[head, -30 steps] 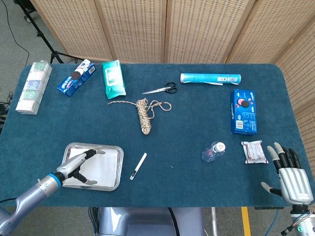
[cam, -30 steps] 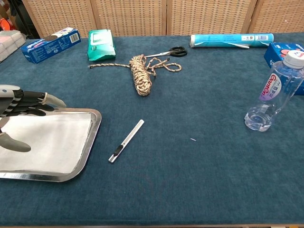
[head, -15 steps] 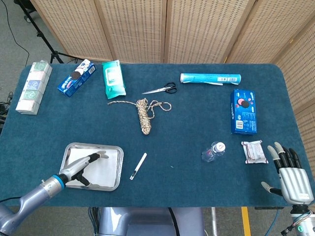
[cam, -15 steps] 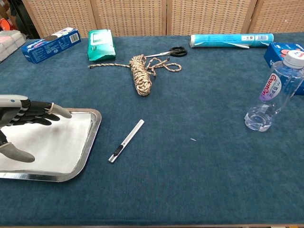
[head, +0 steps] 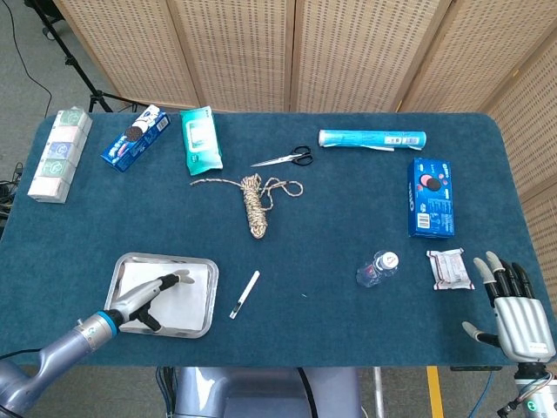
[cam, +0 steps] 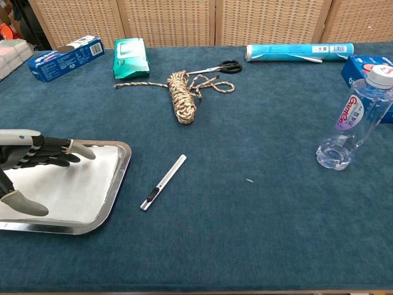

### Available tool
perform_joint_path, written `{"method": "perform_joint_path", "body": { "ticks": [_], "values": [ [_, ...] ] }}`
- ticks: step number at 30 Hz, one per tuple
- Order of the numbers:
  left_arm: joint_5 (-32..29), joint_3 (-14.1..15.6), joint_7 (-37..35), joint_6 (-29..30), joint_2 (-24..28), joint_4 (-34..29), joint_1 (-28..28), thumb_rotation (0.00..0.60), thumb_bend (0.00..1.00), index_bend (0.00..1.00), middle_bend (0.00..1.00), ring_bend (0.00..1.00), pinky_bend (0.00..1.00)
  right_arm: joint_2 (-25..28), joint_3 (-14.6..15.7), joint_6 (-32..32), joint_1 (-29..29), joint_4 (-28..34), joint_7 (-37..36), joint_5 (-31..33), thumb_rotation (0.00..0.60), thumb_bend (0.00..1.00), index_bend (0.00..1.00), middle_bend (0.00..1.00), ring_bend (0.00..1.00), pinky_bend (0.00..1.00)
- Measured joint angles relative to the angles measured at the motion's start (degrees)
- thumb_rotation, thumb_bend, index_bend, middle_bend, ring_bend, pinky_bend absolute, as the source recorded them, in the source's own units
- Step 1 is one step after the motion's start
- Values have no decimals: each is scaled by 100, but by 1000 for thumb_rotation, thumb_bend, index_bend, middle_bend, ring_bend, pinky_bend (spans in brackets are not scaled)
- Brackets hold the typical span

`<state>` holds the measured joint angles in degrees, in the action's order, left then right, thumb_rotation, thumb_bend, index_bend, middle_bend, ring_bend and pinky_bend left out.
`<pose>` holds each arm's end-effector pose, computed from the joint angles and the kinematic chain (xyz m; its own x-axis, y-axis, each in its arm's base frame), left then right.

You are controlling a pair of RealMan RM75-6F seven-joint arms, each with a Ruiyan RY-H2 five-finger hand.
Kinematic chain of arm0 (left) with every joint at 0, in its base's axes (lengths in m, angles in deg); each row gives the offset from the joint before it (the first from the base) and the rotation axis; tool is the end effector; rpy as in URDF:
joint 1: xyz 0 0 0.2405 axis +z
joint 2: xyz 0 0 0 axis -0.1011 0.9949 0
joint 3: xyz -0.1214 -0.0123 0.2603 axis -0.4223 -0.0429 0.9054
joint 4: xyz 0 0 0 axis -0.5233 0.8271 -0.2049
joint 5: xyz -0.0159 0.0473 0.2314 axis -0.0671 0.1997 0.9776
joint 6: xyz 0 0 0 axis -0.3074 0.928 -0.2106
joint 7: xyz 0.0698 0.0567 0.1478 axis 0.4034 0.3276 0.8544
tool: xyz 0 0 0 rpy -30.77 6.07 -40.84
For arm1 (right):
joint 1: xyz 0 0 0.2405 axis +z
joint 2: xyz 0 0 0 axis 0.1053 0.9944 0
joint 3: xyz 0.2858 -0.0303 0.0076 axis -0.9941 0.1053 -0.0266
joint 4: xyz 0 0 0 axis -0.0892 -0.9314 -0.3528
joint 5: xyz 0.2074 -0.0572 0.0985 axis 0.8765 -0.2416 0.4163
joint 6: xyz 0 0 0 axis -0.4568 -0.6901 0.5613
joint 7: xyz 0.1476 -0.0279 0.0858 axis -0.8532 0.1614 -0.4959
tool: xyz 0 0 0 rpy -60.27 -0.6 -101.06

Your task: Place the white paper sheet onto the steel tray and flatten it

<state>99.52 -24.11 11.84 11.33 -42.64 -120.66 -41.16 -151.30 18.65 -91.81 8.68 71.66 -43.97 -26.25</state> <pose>-0.2655 0.2880 -0.0084 -0.1448 0.7681 0.6238 0.9839 0.0449 0.1732 -0.3410 -0.1968 0.1455 0.4548 -0.0326 0.8900 -0.8905 -0.0019 0.4549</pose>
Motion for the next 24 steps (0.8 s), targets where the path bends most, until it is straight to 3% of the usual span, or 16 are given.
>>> {"method": "perform_joint_path", "body": {
  "ticks": [24],
  "values": [
    [102,75,-135,62,14,-74,-56,600,112,154,0,0,0,-4,-9,-2,-4,23,10,20,600,0,0,0,0,0]
  ]
}}
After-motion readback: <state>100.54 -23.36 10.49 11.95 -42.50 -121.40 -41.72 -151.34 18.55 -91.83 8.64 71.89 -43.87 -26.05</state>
